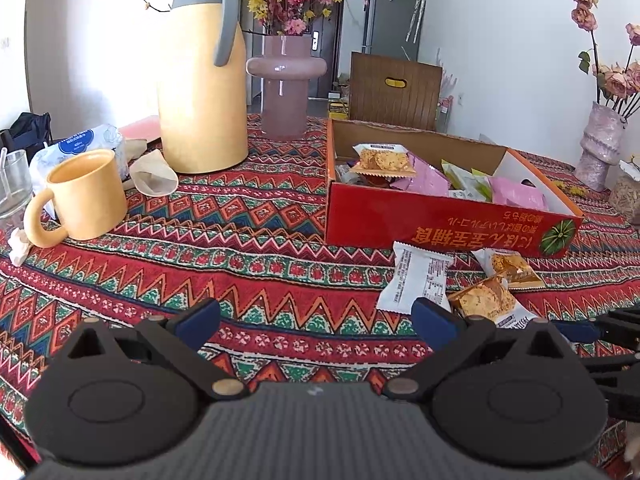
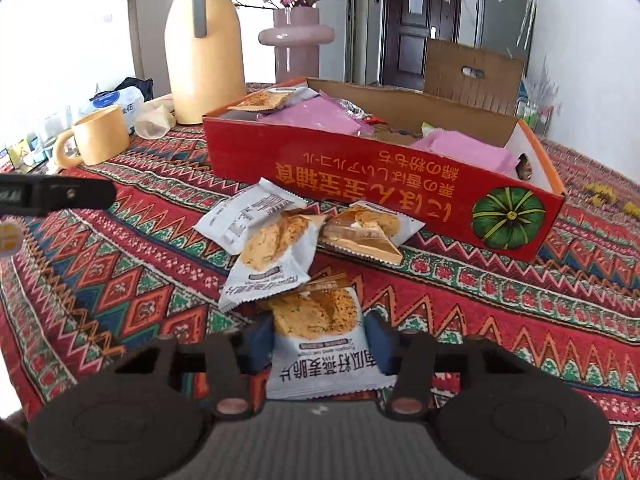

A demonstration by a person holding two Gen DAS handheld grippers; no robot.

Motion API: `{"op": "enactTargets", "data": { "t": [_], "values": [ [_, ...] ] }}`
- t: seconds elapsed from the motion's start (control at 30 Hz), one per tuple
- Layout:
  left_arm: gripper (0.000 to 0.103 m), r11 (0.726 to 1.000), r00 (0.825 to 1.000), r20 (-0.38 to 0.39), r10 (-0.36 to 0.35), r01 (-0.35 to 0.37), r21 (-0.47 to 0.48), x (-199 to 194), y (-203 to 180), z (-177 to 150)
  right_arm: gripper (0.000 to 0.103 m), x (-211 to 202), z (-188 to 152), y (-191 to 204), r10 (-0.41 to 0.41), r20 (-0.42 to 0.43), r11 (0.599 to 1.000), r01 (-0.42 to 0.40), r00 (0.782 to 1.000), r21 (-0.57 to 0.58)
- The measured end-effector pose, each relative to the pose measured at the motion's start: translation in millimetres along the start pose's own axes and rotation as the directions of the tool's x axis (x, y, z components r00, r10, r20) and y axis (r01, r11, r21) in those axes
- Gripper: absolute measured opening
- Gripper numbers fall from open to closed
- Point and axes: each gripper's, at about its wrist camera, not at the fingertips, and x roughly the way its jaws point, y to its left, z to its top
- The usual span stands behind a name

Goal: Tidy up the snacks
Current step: 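Grasp an oat-crisp packet with the right tool, then grasp the white wrapper packet with the left tool while the right tool holds its packet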

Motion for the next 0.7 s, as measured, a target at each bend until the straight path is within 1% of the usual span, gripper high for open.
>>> {"op": "enactTargets", "data": {
  "t": [0.07, 0.23, 0.4, 0.5, 0.7],
  "values": [
    [0.103, 1.000, 1.000, -0.005, -0.001, 0.001, 0.003, 2.0, -0.7, 0.1, 0.039, -6.9, -4.9, 0.7, -0.018, 0.021, 1.000, 0.018, 1.000, 0.004],
    [0.103, 1.000, 1.000, -0.011, -0.010, 0.010, 0.022, 7.8, -4.7, 4.0, 0.039, -25.9, -12.3, -10.7, -0.083, 0.089, 0.996, 0.080, 0.993, 0.043],
    [0.103, 0.998, 0.999, -0.025, -0.028, 0.029, 0.063, 20.4, -17.4, 12.0, 0.039, -42.9, -9.4, -35.5, -0.153, 0.162, 0.985, 0.136, 0.975, 0.109],
    [0.103, 0.995, 0.999, -0.034, -0.035, 0.038, 0.088, 29.1, -27.5, 18.7, 0.039, -46.8, -6.8, -49.8, -0.183, 0.200, 0.976, 0.153, 0.963, 0.156],
    [0.103, 0.989, 0.998, -0.058, -0.033, 0.041, 0.144, 49.7, -53.5, 30.6, 0.039, -41.6, -0.7, -73.3, -0.240, 0.223, 0.954, 0.186, 0.945, 0.237]
  ]
}}
